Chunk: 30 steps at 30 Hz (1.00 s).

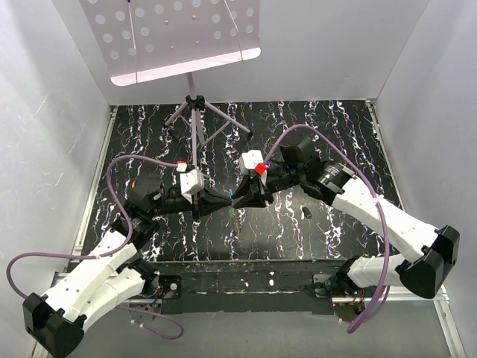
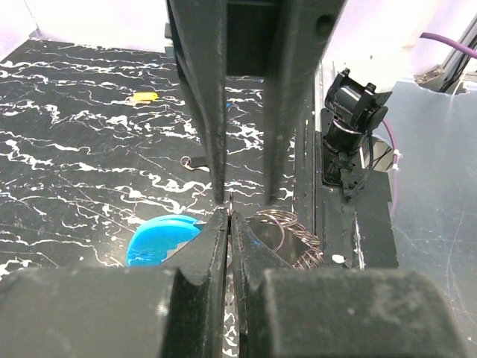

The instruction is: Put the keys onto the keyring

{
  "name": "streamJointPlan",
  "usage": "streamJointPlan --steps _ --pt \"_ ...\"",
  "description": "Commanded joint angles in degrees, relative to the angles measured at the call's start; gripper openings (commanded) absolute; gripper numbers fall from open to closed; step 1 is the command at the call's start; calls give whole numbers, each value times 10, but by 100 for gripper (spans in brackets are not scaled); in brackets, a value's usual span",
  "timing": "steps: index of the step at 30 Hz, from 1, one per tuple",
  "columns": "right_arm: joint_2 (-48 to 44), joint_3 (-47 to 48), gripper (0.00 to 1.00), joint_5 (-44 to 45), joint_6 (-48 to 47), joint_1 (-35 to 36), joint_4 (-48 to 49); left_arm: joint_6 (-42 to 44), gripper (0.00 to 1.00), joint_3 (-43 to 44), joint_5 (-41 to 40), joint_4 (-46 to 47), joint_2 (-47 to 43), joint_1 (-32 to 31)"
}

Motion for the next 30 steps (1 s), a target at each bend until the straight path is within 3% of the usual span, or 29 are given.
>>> streamJointPlan --steps 1,5,13,16,21,26,30 --pt "-13 7 44 -38 11 -10 38 -4 0 -19 -23 38 -27 -2" --pt "-20 12 54 -63 22 -36 46 -4 0 -30 -27 50 -39 -2" --pt "-27 3 57 -50 26 -53 52 -38 0 -58 -28 113 -48 -1" --pt "-31 -5 62 -23 56 -54 61 -61 0 -69 -22 147 -47 1" --pt "-31 9 59 -7 83 -80 27 -85 0 -79 -16 184 -43 4" --pt "13 82 52 -77 93 -180 -132 -87 0 -79 -14 198 -35 5" --pt "78 170 61 -55 -35 -250 -370 -81 0 -70 1 203 -19 9"
